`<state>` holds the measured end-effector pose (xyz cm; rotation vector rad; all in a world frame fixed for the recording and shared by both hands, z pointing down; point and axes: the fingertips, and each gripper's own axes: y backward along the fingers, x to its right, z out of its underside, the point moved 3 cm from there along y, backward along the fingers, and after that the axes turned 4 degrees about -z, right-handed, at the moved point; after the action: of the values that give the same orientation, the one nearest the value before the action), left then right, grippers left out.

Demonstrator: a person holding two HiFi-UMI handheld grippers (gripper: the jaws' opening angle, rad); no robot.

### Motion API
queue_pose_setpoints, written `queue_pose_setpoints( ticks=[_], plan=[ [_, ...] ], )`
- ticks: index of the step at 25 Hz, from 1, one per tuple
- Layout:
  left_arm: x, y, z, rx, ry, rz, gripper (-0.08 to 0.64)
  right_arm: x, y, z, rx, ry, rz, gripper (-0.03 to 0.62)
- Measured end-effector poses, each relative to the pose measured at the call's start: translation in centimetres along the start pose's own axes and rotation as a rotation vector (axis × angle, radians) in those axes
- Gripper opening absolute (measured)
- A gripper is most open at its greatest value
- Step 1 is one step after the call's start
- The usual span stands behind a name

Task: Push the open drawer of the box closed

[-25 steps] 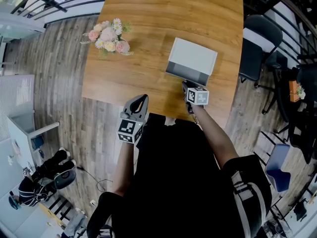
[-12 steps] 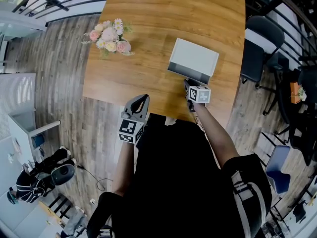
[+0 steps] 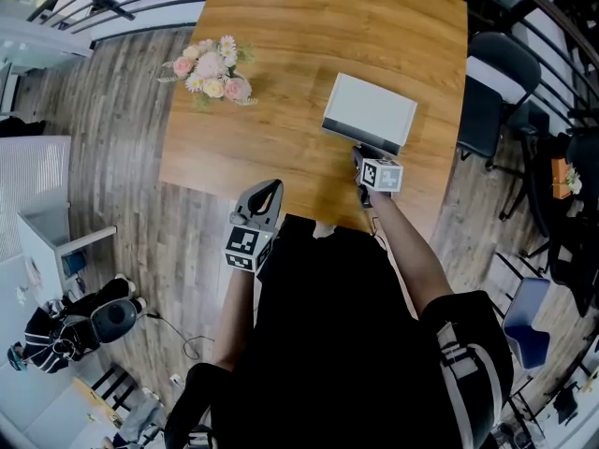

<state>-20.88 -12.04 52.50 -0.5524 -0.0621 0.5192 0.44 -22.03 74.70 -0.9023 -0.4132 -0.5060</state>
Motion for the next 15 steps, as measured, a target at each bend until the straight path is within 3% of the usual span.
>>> queue_pose_setpoints(
  ticks=[15],
  plan=[
    [-0.2, 0.2, -0.2, -0.005, -0.010, -0.003, 0.021, 1.3, -0.6, -1.4, 0.013, 0.003, 0.028, 0.074]
  ],
)
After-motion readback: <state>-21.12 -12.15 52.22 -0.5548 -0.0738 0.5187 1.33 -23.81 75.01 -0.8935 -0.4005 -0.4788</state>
